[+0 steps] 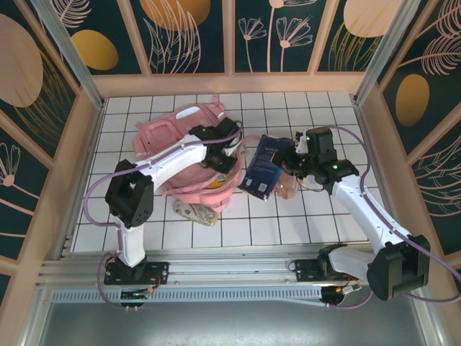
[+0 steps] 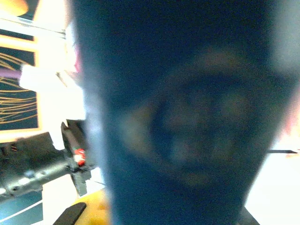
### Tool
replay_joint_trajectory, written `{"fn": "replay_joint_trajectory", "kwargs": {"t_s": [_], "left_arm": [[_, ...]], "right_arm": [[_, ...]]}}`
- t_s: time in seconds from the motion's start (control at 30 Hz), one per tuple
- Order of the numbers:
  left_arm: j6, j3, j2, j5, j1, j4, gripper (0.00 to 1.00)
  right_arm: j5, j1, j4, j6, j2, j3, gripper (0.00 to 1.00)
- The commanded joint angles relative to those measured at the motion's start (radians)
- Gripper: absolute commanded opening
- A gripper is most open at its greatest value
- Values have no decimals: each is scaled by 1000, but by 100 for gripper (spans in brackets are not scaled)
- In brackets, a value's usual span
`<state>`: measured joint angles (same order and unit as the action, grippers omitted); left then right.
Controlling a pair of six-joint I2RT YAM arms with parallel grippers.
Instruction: Pack the student bag
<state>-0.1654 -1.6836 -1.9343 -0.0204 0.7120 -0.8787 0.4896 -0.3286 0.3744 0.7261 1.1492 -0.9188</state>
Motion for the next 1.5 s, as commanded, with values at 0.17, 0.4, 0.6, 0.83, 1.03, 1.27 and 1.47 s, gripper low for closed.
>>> {"fn": "replay_joint_trajectory", "kwargs": {"t_s": [0.17,0.4,0.6,0.83,1.03,1.27,1.47], "left_arm": [[-85,-224,96,-151,-11,-132,0],[-96,-266,131,-202,-22,-148,0],[-76,-242,160,-105,-21,-116,0],[-45,-137,205,-37,-20,-101,0],[-49,-113,215,-21,-20,-92,0],[-81,-81,258,-69,-20,-76,62],[-126,55,399,-160,-21,-62,88]], "right_arm": [[182,-58,-247,161,2,-33,0],[216,-114,-392,294,65,126,0],[229,-171,-638,318,317,97,0],[309,-141,-725,296,663,-206,0],[317,-132,-719,294,881,-436,0],[20,-186,-297,111,681,-305,67],[-92,-188,1,95,381,-185,71]]}}
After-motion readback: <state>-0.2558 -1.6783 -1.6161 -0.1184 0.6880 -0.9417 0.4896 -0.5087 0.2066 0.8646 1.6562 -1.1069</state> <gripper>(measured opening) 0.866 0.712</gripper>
